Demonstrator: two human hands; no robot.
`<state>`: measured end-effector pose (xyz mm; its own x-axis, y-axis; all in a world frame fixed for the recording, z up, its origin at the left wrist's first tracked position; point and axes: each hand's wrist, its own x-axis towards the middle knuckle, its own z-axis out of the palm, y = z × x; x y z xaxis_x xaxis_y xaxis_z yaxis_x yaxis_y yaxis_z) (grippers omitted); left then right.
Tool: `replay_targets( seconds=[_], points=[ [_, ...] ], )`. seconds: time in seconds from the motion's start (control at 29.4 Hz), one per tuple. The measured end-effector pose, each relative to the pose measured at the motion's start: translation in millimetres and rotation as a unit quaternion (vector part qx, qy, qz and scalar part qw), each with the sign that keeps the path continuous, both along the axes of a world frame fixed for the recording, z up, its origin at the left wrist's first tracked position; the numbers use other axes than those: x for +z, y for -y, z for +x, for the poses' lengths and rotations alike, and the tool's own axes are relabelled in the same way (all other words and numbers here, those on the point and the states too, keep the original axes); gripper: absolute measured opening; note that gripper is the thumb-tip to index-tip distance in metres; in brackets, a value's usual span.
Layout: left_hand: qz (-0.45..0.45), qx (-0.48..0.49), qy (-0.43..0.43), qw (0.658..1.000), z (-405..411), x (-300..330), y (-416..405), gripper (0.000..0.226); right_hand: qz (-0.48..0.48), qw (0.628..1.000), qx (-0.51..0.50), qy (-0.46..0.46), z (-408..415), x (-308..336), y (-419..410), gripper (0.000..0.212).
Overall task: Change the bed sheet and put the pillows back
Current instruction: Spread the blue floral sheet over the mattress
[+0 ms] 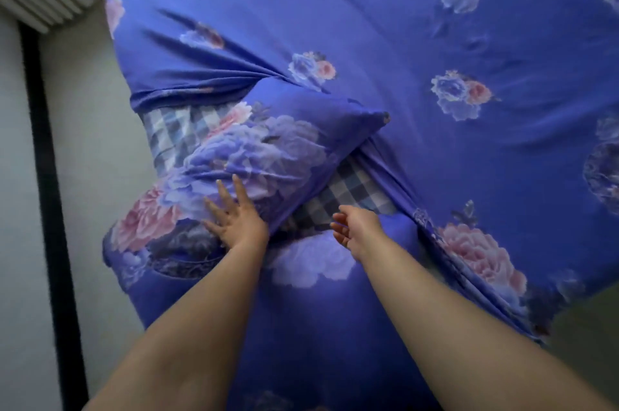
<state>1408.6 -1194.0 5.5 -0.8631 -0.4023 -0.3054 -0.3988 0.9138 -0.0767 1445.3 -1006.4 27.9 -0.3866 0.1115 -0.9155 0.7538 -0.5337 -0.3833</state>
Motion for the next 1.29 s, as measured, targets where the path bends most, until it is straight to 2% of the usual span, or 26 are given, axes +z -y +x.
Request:
replay_targets(
  seconds=[0.07, 0.1, 0.17, 0.2, 0.27, 0.31, 0.34, 0.41, 0.44, 0.51, 0.58, 0.61, 0.71, 0.78, 0.85, 0.92, 0.99, 1.02, 1.05, 1.09, 1.16, 1.19, 1.22, 1.29],
  points=[
    [0.02, 0.088, 0.033, 0.995, -10, 7, 27, 0.101, -0.017, 1.0, 0.022, 0.005, -14, 9, 21, 0.016],
    [0.013, 0.089, 0.043, 0.995, -16, 8, 37, 0.091, -0.024, 0.999, 0.034, 0.008, -20, 12, 28, 0.016],
    [-0.005, 0.052, 0.058, 0.997, -27, 9, 52, 0.049, -0.028, 0.997, 0.065, 0.014, -32, 16, 43, 0.016],
    [-0.004, 0.038, 0.059, 0.998, -31, 9, 56, 0.035, -0.025, 0.996, 0.079, 0.017, -38, 17, 48, 0.015],
    [0.018, 0.021, 0.051, 0.998, -34, 14, 58, 0.026, -0.021, 0.994, 0.103, 0.02, -52, 19, 57, 0.012],
    [0.034, 0.014, 0.034, 0.999, -34, 20, 56, 0.023, -0.028, 0.993, 0.114, 0.018, -58, 21, 61, 0.017],
    [0.042, 0.0, 0.013, 0.999, -33, 27, 56, 0.021, -0.046, 0.99, 0.134, 0.015, -64, 25, 67, 0.03],
    [0.039, -0.05, -0.039, 0.997, -34, 47, 58, 0.019, -0.088, 0.976, 0.196, 0.013, -78, 38, 81, 0.068],
    [0.034, -0.088, -0.076, 0.993, -34, 59, 58, 0.017, -0.108, 0.967, 0.229, 0.012, -84, 44, 88, 0.081],
    [0.035, -0.157, -0.167, 0.973, -41, 90, 58, 0.015, -0.164, 0.95, 0.265, 0.007, -98, 58, 102, 0.09],
    [0.028, -0.205, -0.268, 0.941, -51, 124, 58, 0.017, -0.211, 0.946, 0.245, -0.001, -112, 72, 113, 0.096],
    [0.021, -0.221, -0.301, 0.927, -57, 141, 59, 0.017, -0.214, 0.951, 0.223, -0.01, -119, 80, 116, 0.093],
    [-0.003, -0.261, -0.35, 0.9, -77, 174, 64, 0.019, -0.207, 0.968, 0.122, -0.068, -138, 100, 124, 0.063],
    [-0.022, -0.286, -0.371, 0.883, -94, 191, 67, 0.023, -0.224, 0.967, 0.073, -0.099, -153, 116, 127, 0.055],
    [-0.038, -0.3, -0.396, 0.867, -121, 211, 72, 0.028, -0.237, 0.961, 0.054, -0.131, -178, 137, 128, 0.049],
    [-0.054, -0.3, -0.428, 0.851, -152, 230, 76, 0.03, -0.236, 0.957, 0.054, -0.162, -215, 161, 129, 0.03],
    [-0.07, -0.296, -0.469, 0.829, -192, 251, 75, 0.022, -0.236, 0.951, 0.033, -0.196, -265, 191, 132, 0.014],
    [-0.072, -0.28, -0.482, 0.827, -217, 264, 72, 0.015, -0.245, 0.944, 0.02, -0.218, -289, 203, 134, 0.016],
    [-0.071, -0.262, -0.471, 0.839, -241, 275, 69, 0.013, -0.254, 0.936, 0.023, -0.244, -311, 213, 136, 0.02],
    [-0.072, -0.238, -0.423, 0.871, -264, 283, 67, 0.027, -0.255, 0.928, 0.047, -0.269, -328, 218, 137, 0.021],
    [-0.083, -0.188, -0.256, 0.945, -292, 283, 64, 0.054, -0.202, 0.928, 0.131, -0.285, -344, 215, 135, 0.032],
    [-0.113, -0.171, -0.169, 0.964, -297, 274, 65, 0.056, -0.157, 0.93, 0.181, -0.28, -346, 207, 131, 0.04],
    [-0.141, -0.167, -0.098, 0.971, -295, 260, 65, 0.056, -0.117, 0.929, 0.225, -0.271, -343, 197, 125, 0.043],
    [-0.17, -0.178, -0.009, 0.969, -275, 225, 67, 0.051, -0.073, 0.918, 0.306, -0.242, -325, 171, 113, 0.042]
  ],
)
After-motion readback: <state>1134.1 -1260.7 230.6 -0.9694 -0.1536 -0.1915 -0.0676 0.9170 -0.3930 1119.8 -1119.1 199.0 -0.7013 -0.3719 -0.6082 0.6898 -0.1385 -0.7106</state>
